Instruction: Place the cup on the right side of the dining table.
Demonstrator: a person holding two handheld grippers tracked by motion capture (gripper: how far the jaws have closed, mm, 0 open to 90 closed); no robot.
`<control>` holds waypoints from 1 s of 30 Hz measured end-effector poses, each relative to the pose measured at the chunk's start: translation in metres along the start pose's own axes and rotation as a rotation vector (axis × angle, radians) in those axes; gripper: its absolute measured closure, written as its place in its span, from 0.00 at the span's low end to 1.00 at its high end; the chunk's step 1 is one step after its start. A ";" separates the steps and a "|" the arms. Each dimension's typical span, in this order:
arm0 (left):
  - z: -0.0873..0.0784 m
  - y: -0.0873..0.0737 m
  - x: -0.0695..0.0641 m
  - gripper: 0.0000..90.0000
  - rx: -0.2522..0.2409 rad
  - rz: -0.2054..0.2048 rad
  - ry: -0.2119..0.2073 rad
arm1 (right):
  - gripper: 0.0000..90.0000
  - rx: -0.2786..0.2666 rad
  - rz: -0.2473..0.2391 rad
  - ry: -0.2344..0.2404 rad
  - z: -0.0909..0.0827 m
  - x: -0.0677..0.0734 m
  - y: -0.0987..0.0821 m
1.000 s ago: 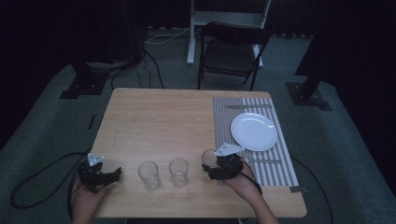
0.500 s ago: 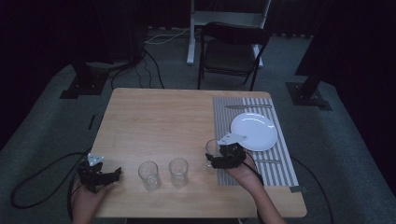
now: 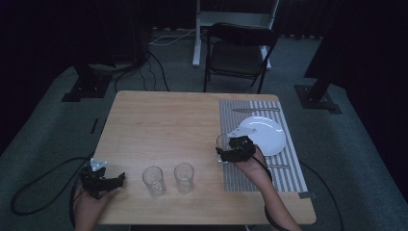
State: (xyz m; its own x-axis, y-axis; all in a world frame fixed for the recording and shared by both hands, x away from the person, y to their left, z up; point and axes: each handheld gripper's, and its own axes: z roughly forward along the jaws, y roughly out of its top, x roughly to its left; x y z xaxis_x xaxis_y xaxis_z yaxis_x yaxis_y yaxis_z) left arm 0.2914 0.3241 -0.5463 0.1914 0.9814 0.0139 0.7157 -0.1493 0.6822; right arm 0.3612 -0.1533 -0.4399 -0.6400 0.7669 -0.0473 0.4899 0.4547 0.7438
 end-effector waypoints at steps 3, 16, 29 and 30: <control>0.000 0.000 0.000 0.00 0.001 0.001 0.000 | 0.32 0.000 0.008 -0.010 0.003 -0.006 0.005; 0.000 0.000 0.000 0.00 0.000 -0.001 0.000 | 0.32 -0.008 0.064 -0.080 0.022 -0.036 0.028; 0.000 0.000 0.000 0.00 0.000 -0.002 -0.001 | 0.32 0.008 0.109 -0.139 0.042 -0.062 0.052; 0.000 0.000 0.000 0.00 0.000 -0.002 -0.001 | 0.32 0.007 0.116 -0.143 0.042 -0.064 0.053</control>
State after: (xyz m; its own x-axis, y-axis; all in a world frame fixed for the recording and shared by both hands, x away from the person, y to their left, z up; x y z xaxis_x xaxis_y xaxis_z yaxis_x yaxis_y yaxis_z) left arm 0.2913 0.3240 -0.5463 0.1907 0.9816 0.0124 0.7161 -0.1477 0.6822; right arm 0.4532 -0.1591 -0.4256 -0.4884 0.8707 -0.0567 0.5595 0.3624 0.7454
